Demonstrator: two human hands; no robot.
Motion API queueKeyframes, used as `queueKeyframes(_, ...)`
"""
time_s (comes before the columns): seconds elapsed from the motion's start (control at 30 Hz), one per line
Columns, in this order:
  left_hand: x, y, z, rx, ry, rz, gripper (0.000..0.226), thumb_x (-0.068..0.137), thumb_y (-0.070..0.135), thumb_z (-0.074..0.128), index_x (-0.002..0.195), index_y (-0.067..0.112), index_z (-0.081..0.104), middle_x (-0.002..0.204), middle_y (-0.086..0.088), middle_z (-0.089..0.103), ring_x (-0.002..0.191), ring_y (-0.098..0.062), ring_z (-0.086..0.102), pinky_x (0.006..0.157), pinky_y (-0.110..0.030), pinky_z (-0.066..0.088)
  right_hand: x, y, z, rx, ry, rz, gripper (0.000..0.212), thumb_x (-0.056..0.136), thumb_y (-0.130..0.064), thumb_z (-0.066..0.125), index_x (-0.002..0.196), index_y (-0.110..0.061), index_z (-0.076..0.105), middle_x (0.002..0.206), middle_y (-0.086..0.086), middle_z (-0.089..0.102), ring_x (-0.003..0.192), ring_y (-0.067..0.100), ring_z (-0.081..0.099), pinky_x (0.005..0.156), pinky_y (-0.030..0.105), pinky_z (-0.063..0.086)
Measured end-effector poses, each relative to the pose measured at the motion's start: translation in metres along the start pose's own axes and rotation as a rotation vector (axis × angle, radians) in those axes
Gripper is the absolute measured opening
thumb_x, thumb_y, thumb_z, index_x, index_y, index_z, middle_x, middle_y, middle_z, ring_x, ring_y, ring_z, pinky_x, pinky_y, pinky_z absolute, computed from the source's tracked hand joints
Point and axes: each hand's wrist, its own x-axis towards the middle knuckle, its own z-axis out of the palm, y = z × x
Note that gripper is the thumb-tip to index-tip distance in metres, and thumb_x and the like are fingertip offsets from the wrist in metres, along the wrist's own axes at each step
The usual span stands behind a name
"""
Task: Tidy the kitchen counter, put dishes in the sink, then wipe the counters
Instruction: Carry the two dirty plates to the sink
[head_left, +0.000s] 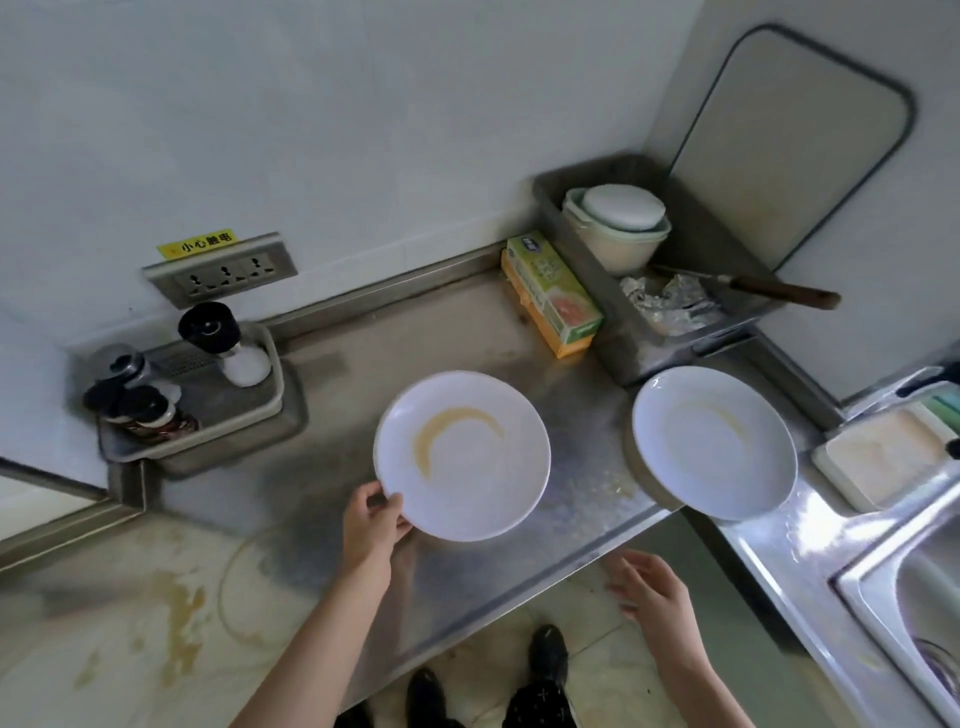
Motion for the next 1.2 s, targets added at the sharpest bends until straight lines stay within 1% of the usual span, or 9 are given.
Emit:
queueKeyframes(0.2, 0.005, -0.006, 0.000, 0.228, 0.148, 0.190, 0.027, 0.084, 0.009, 0.063, 0.111, 0.002, 0.059, 0.094, -0.013, 0.061, 0.072, -0.018, 0.063, 0.063, -0.035, 0.055, 0.013, -0.002, -0.009, -0.001, -0.011, 0.044, 0.006, 0.091, -0.013, 0.057, 0.094, -0.012, 0.062, 0.086, 0.007, 0.070, 0.076, 0.021, 0.066, 0.065, 0.030, 0.045)
queueKeyframes(0.33, 0.010, -0.018, -0.003, 0.505, 0.208, 0.305, 0.035, 0.079, 0.019, 0.069, 0.111, 0.007, 0.061, 0.103, -0.018, 0.060, 0.103, -0.033, 0.054, 0.084, -0.043, 0.046, 0.018, -0.008, -0.012, -0.033, -0.034, 0.040, 0.007, 0.090, -0.015, 0.059, 0.095, -0.013, 0.064, 0.087, 0.004, 0.070, 0.078, 0.021, 0.067, 0.065, 0.028, 0.047)
queueKeyframes(0.47, 0.007, -0.020, 0.001, 0.466, 0.207, 0.304, 0.047, 0.080, 0.014, 0.069, 0.122, 0.003, 0.050, 0.110, -0.017, 0.061, 0.108, -0.034, 0.054, 0.087, -0.044, 0.045, 0.026, -0.014, -0.017, -0.046, -0.012, 0.053, 0.008, 0.090, -0.014, 0.060, 0.097, -0.011, 0.063, 0.087, 0.004, 0.069, 0.074, 0.019, 0.064, 0.064, 0.027, 0.047)
queueKeyframes(0.6, 0.005, -0.024, 0.010, 0.147, 0.086, 0.050, 0.051, 0.085, 0.003, 0.062, 0.131, 0.006, 0.040, 0.123, -0.017, 0.055, 0.109, -0.038, 0.055, 0.084, -0.044, 0.049, 0.062, -0.020, -0.038, 0.325, 0.136, 0.247, 0.023, 0.092, -0.012, 0.056, 0.110, 0.001, 0.058, 0.091, 0.010, 0.066, 0.071, 0.017, 0.061, 0.061, 0.025, 0.049)
queueKeyframes(0.77, 0.003, -0.030, 0.016, -0.007, 0.053, -0.103, 0.045, 0.090, -0.002, 0.052, 0.131, 0.007, 0.039, 0.130, -0.020, 0.050, 0.103, -0.035, 0.056, 0.088, -0.043, 0.045, 0.096, -0.038, -0.054, 0.912, 0.234, 0.472, 0.038, 0.098, -0.015, 0.046, 0.131, 0.002, 0.039, 0.133, 0.021, 0.048, 0.122, 0.032, 0.051, 0.089, 0.037, 0.045)
queueKeyframes(0.83, 0.000, -0.032, 0.016, -0.021, 0.045, -0.097, 0.042, 0.091, -0.003, 0.050, 0.130, 0.007, 0.040, 0.131, -0.020, 0.050, 0.098, -0.032, 0.055, 0.090, -0.042, 0.044, 0.106, -0.037, -0.056, 0.974, 0.291, 0.499, 0.042, 0.097, -0.013, 0.048, 0.136, -0.002, 0.037, 0.136, 0.021, 0.048, 0.110, 0.031, 0.060, 0.081, 0.034, 0.050)
queueKeyframes(0.9, -0.004, -0.033, 0.016, -0.058, 0.034, -0.109, 0.045, 0.091, -0.003, 0.049, 0.133, 0.008, 0.037, 0.131, -0.021, 0.049, 0.103, -0.035, 0.054, 0.093, -0.044, 0.042, 0.111, -0.035, -0.056, 0.963, 0.336, 0.490, 0.041, 0.096, -0.007, 0.048, 0.135, -0.005, 0.038, 0.130, 0.020, 0.052, 0.069, 0.024, 0.072, 0.056, 0.028, 0.057)
queueKeyframes(0.97, -0.010, -0.033, 0.018, -0.119, 0.033, -0.122, 0.051, 0.091, -0.003, 0.048, 0.137, 0.013, 0.032, 0.134, -0.021, 0.047, 0.114, -0.038, 0.051, 0.096, -0.048, 0.040, 0.114, -0.033, -0.057, 0.930, 0.366, 0.476, 0.038, 0.094, 0.000, 0.045, 0.131, -0.008, 0.040, 0.118, 0.018, 0.056, 0.041, 0.021, 0.064, 0.040, 0.025, 0.052)
queueKeyframes(1.2, -0.033, -0.017, 0.035, -0.312, -0.020, 0.044, 0.045, 0.088, -0.004, 0.047, 0.119, 0.028, 0.036, 0.139, -0.014, 0.039, 0.119, -0.036, 0.047, 0.070, -0.045, 0.052, 0.105, -0.019, -0.068, 0.908, 0.333, 0.359, 0.026, 0.086, 0.005, 0.042, 0.103, -0.015, 0.046, 0.105, 0.018, 0.055, 0.061, 0.022, 0.051, 0.035, 0.016, 0.034)
